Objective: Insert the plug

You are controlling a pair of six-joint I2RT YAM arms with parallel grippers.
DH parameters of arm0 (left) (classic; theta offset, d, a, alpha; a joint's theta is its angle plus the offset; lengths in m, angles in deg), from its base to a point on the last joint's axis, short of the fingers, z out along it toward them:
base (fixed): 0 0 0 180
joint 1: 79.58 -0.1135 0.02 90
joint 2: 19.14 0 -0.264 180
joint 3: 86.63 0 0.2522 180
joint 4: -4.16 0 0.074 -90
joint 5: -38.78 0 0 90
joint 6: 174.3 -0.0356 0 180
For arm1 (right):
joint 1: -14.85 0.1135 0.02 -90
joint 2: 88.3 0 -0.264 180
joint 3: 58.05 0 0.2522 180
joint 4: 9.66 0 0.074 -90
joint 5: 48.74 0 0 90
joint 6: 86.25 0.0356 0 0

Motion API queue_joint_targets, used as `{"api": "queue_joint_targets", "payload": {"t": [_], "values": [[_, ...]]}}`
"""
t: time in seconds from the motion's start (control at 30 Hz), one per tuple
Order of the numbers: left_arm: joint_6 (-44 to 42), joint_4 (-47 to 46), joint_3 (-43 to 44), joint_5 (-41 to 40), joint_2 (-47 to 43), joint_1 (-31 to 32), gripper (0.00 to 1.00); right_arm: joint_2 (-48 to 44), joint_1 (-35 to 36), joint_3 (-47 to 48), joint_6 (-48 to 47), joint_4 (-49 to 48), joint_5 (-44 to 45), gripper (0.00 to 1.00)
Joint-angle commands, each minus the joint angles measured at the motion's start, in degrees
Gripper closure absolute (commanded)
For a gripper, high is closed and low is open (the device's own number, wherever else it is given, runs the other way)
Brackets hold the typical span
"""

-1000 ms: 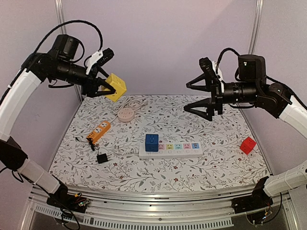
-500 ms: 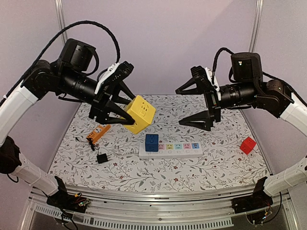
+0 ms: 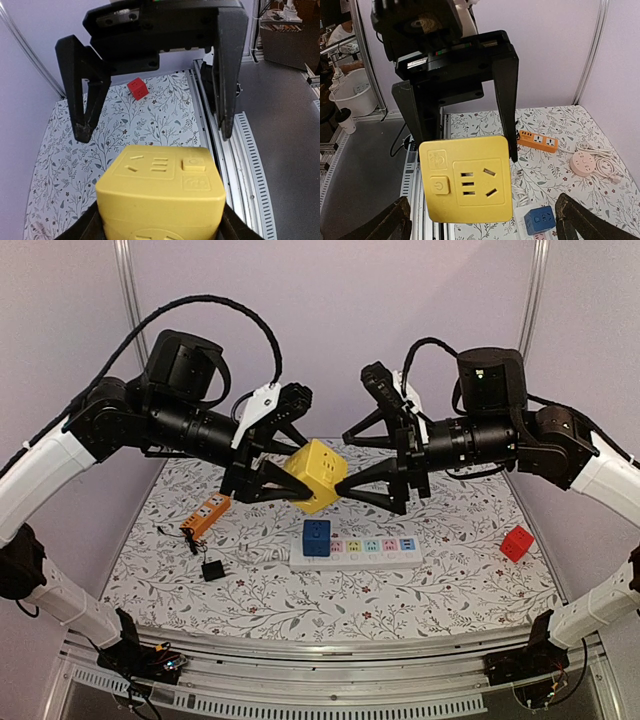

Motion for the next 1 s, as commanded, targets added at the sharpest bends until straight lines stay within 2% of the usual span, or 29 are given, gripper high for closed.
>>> {"api": "queue_joint_targets", "payload": {"t": [0.0,0.3,0.37,0.43,0.53,0.63,0.8,0.83,0.87,0.9,0.93,0.97], "values": [[-0.84,-4.36,-1.19,-2.64,-1.12,1.32,1.00,1.61,1.81,1.58,3.09,-2.75,1.24,0.01],[-0.81,-4.75,-1.81,-3.14,-1.22,1.57,1.00,5.20,1.96,1.38,-0.14,-1.57,4.75,0.01],[-0.74,-4.83,-1.73,-2.97,-1.04,1.57,1.00,5.68,1.94,1.67,-0.92,-1.61,4.56,0.04],[-0.64,-4.83,-1.85,-2.93,-1.11,1.57,1.00,5.75,1.93,1.52,-2.14,-1.67,4.34,0.13],[-0.60,-4.77,-2.44,-2.80,-1.37,1.57,1.00,5.82,1.96,1.40,-3.29,-1.92,2.70,0.37],[-0.40,-4.61,-2.94,-2.59,-1.56,1.57,1.00,5.95,2.00,1.42,-3.95,-2.22,0.29,0.44],[0.55,-4.60,-4.10,-1.76,-1.73,1.57,1.00,5.69,1.93,1.85,-4.99,-2.65,-4.05,0.79],[0.84,-4.69,-4.41,-1.74,-1.80,1.57,1.00,5.55,1.94,1.78,-5.26,-2.88,-4.76,0.93],[1.20,-4.88,-4.82,-1.81,-1.94,1.57,1.00,5.43,1.94,1.64,-5.44,-3.13,-5.00,1.00],[1.81,-5.27,-5.39,-2.80,-2.18,1.57,1.00,5.21,1.94,1.52,-5.34,-3.18,-5.11,1.00],[2.65,-5.78,-6.19,-4.07,-2.53,1.57,0.75,4.99,1.93,1.51,-5.41,-2.85,-5.26,1.00],[3.32,-6.40,-7.01,-5.40,-3.06,1.45,0.35,4.92,1.93,1.57,-5.55,-2.25,-4.81,1.00]]}}
